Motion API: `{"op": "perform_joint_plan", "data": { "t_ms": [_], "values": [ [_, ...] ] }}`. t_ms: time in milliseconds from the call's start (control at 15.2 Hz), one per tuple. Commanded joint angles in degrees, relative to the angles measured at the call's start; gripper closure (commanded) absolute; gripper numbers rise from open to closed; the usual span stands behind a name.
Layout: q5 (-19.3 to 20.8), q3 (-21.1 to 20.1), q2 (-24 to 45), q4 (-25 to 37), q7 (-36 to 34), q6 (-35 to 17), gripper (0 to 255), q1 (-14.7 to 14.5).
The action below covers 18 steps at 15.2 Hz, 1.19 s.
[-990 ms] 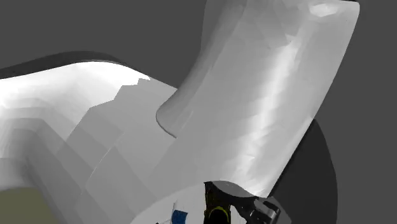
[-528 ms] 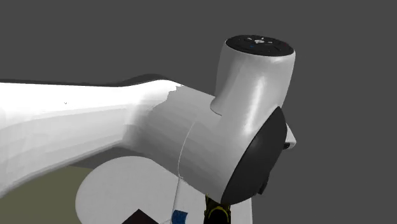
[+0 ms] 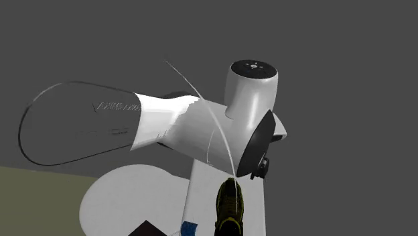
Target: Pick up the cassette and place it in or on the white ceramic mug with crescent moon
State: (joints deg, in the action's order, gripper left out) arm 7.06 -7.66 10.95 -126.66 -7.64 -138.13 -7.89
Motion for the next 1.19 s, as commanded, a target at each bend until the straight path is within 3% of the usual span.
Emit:
{"op": "perform_joint_plan", "data": {
  "t_ms": [0, 462, 1122],
  "values": [
    [0.8, -0.2, 4.7, 3.7, 0.0, -1.4, 0, -0.6],
    [3.2, -0.6, 19.3, 16.5, 0.2, -4.4, 0, -3.2],
    [4.2, 0.3, 24.1, 17.6, -0.5, -8.1, 0, -3.8]
  ]
}}
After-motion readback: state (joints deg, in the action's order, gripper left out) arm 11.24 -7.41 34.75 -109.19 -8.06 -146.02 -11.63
